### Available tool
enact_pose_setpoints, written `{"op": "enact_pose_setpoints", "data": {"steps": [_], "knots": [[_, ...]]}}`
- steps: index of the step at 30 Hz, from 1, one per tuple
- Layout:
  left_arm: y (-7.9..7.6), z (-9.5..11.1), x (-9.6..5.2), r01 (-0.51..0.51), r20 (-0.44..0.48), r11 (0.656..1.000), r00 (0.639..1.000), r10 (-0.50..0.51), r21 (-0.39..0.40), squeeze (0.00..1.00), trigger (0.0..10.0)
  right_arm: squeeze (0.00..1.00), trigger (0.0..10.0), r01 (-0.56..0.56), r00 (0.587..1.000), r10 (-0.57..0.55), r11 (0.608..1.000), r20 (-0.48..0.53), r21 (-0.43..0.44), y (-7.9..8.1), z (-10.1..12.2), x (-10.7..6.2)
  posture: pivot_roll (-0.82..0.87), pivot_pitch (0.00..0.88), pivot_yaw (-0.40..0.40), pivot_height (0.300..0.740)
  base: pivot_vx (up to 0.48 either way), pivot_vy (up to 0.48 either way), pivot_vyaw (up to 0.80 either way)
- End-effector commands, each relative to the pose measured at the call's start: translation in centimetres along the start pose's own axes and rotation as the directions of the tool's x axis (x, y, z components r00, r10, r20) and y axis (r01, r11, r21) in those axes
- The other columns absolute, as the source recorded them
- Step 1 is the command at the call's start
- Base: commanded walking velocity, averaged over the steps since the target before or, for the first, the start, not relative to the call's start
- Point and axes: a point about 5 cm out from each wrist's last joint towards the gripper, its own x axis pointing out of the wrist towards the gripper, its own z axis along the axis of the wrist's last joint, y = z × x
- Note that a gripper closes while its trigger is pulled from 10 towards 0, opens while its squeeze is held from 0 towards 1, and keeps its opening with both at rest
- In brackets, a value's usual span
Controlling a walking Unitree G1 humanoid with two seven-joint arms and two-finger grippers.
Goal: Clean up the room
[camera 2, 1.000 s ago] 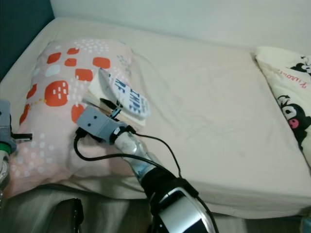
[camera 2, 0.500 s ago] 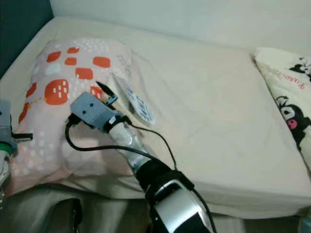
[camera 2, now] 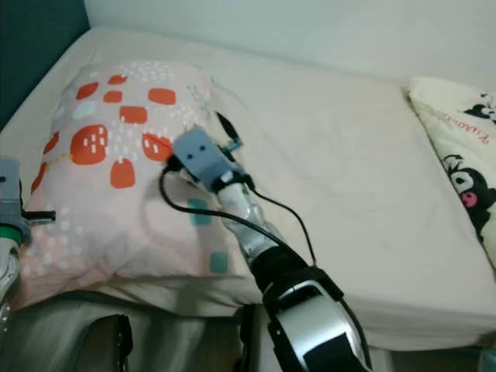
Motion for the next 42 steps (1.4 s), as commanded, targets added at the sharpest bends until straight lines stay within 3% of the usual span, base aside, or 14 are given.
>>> {"op": "enact_pose_setpoints", "data": {"steps": [1,4,8,11,12,22,26,29,33,35,36,37,40,42], "knots": [[-0.1,-0.6,-0.3,0.009,-0.027,1.0,1.0,-0.008,0.015,0.0,10.0,0.0,10.0,0.013,0.995,-0.004,0.996,-0.097,0.087,-0.1,-1.4,-0.4,0.17,0.171,-0.055,0.546,0.0,0.0,0.0],[-0.1,-0.7,-0.3,0.008,-0.028,1.0,1.0,-0.008,0.016,0.0,10.0,0.0,10.0,0.028,0.988,0.004,0.979,-0.155,0.201,-0.1,-2.2,-0.6,0.17,0.171,-0.055,0.546,0.0,0.0,0.0],[0.2,-0.7,-0.5,0.003,-0.032,1.0,1.0,-0.002,0.022,0.0,10.0,0.0,10.0,0.053,0.946,0.185,0.721,-0.266,0.691,1.1,-4.3,-1.4,0.19,0.178,-0.059,0.546,0.0,0.0,0.0],[0.2,-0.7,-0.5,0.001,-0.032,1.0,0.999,-0.001,0.023,0.0,10.0,0.0,10.0,0.036,0.946,0.218,0.665,-0.24,0.746,1.3,-4.3,-1.4,0.19,0.178,-0.059,0.546,0.0,0.0,0.0],[0.3,-0.7,-0.5,0.0,-0.034,1.0,0.999,0.001,0.024,0.0,10.0,0.0,10.0,-0.028,0.952,0.265,0.576,-0.154,0.817,1.3,-3.8,-1.3,0.19,0.18,-0.058,0.546,0.0,0.0,0.0],[-0.1,-0.7,-0.4,0.011,-0.034,1.0,0.999,-0.01,0.02,0.0,10.0,0.0,10.0,-0.176,0.949,0.316,0.496,0.012,0.851,2.3,-2.1,-1.3,0.18,0.179,-0.048,0.546,0.0,0.0,0.0],[-0.3,-0.6,-0.3,0.021,-0.032,1.0,0.999,-0.021,0.017,0.0,10.0,0.0,10.0,-0.351,0.891,0.407,0.341,0.2,0.872,4.2,-0.3,-1.9,0.18,0.179,-0.041,0.546,0.0,0.0,0.0],[-0.3,-0.6,-0.3,0.024,-0.033,1.0,0.999,-0.023,0.018,0.0,10.0,0.0,10.0,-0.418,0.857,0.444,0.303,0.262,0.856,5.2,0.5,-2.3,0.18,0.179,-0.041,0.546,0.0,0.0,0.0],[-0.3,-0.6,-0.3,0.024,-0.033,1.0,0.999,-0.023,0.019,0.0,10.0,0.0,10.0,-0.426,0.853,0.463,0.348,0.242,0.835,5.9,0.6,-2.4,0.18,0.18,-0.041,0.546,0.0,0.0,0.0],[-0.3,-0.5,-0.3,0.022,-0.032,1.0,0.999,-0.021,0.019,0.0,10.0,0.0,10.0,-0.4,0.876,0.461,0.535,0.14,0.744,6.9,0.3,-2.5,0.18,0.179,-0.041,0.546,0.0,0.0,0.0],[-0.3,-0.5,-0.3,0.022,-0.032,1.0,0.999,-0.021,0.019,0.0,10.0,0.0,10.0,-0.4,0.876,0.461,0.535,0.14,0.744,6.9,0.3,-2.5,0.18,0.179,-0.041,0.546,0.0,0.0,0.0],[-0.3,-0.5,-0.2,0.021,-0.031,1.0,0.999,-0.021,0.018,0.0,10.0,0.0,10.0,-0.368,0.9,0.428,0.649,0.08,0.667,7.0,0.2,-2.4,0.18,0.179,-0.041,0.546,0.0,0.0,0.0],[-0.4,-0.5,-0.3,0.021,-0.032,1.0,0.999,-0.02,0.016,0.0,10.0,0.0,10.0,-0.29,0.944,0.329,0.813,0.012,0.505,6.3,0.2,-1.9,0.18,0.181,-0.041,0.546,0.0,0.0,0.0],[-0.4,-0.5,-0.3,0.021,-0.032,1.0,0.999,-0.02,0.016,0.0,10.0,0.0,10.0,-0.29,0.944,0.329,0.813,0.012,0.505,6.3,0.2,-1.9,0.18,0.181,-0.041,0.546,0.0,0.0,0.0]]}}
